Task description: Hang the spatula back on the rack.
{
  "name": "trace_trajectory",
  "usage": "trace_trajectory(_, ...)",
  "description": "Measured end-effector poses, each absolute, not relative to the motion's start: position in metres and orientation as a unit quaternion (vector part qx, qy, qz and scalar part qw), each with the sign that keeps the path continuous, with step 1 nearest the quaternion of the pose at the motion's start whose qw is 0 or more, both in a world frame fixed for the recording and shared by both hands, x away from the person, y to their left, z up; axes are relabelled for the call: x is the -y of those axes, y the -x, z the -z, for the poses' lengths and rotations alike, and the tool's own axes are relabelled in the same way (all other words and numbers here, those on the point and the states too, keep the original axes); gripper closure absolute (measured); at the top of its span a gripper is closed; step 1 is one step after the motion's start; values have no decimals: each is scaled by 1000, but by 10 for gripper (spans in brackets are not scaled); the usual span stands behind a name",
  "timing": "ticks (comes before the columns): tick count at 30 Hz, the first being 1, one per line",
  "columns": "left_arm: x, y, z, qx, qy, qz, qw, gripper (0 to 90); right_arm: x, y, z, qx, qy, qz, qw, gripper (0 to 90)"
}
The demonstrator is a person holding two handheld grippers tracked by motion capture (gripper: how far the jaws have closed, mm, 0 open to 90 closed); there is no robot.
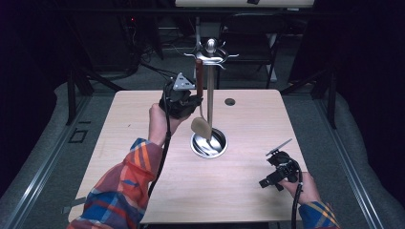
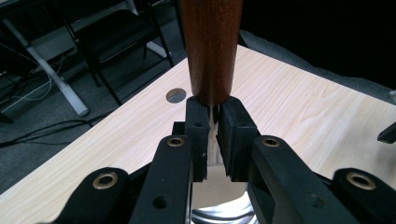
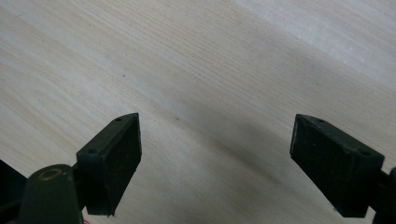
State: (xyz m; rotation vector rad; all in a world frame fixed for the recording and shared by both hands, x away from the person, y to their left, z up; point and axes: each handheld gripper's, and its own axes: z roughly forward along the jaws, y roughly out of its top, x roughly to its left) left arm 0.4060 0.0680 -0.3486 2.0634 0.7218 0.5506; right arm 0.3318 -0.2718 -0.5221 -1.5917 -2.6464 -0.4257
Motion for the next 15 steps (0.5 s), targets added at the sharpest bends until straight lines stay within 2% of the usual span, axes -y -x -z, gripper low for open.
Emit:
trace_trajectory(7, -72, -403, 350, -286, -823, -222, 437, 806, 272, -332, 522, 850, 509, 132, 7, 161)
trace_trajectory(15, -76, -398, 349, -284, -821, -225, 442, 742, 272, -332, 522, 850, 511, 130, 7, 160)
